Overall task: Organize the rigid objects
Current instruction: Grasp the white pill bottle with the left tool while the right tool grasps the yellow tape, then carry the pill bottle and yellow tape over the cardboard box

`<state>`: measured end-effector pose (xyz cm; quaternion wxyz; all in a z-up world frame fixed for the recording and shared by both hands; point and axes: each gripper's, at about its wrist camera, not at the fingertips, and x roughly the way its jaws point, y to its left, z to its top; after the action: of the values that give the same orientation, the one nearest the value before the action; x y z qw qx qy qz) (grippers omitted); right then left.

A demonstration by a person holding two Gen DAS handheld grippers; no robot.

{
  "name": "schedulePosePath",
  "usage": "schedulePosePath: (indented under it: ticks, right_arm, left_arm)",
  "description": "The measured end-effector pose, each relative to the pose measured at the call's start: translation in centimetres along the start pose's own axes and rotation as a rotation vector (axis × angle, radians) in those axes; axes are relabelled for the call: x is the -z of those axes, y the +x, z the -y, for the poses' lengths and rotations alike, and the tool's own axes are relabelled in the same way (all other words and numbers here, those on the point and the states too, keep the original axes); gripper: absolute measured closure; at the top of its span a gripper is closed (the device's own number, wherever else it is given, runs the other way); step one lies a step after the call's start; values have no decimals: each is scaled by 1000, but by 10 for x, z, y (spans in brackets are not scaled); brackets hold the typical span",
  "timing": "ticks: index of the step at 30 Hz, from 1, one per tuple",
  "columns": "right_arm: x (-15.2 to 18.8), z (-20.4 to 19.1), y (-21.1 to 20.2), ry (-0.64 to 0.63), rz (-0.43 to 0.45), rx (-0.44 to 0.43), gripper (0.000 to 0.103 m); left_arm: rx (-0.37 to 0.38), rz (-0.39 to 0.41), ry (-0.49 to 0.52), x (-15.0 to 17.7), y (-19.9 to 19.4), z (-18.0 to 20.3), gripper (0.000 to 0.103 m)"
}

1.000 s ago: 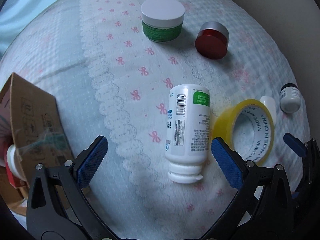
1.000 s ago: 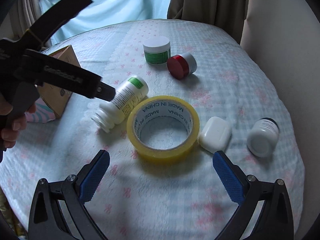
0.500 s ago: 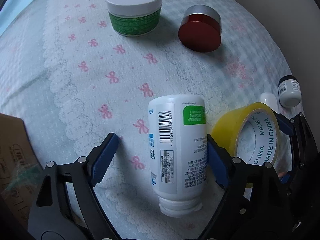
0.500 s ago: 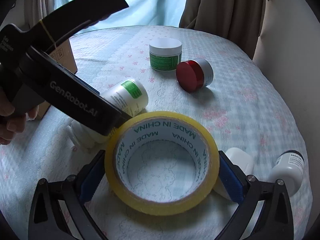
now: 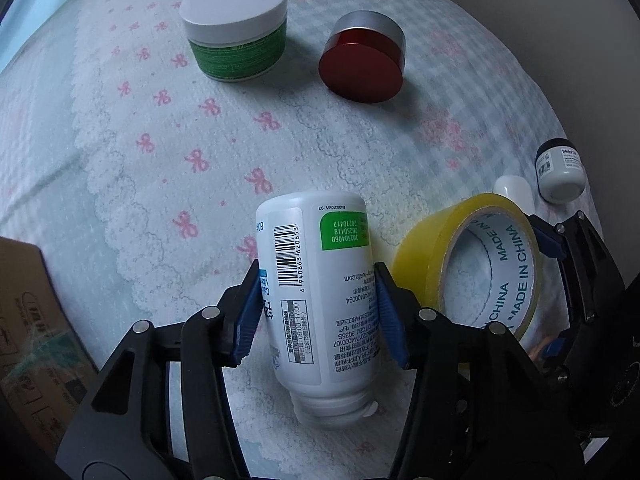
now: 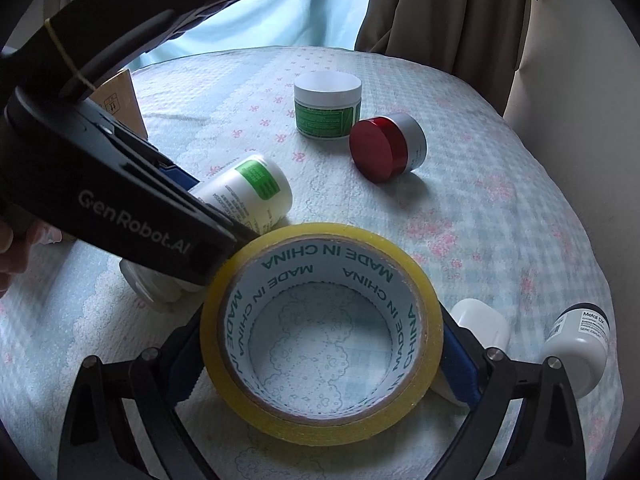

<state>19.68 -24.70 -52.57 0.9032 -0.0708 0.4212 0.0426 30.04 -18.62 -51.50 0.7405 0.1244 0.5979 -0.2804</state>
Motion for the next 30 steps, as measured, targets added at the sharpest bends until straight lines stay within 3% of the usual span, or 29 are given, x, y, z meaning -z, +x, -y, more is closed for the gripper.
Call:
schedulePosePath:
  ticks: [6,13,21,30]
  right_arm:
    - [-3,4,-10,32,2,0,6]
    - [-11,1,-38,5,24,12,6]
    - [-43,-5,-102,-4,60,2,6]
    - [-103,-19,-209,-14,125,-25,6]
  left_arm:
    - [0,19,-40,18,-17,-6,55]
    - [6,84,-100,30,-65,-12,55]
    - [5,176,-203,42,-160,-15,55]
    - [-73,291,-310,79,-285,-27,55]
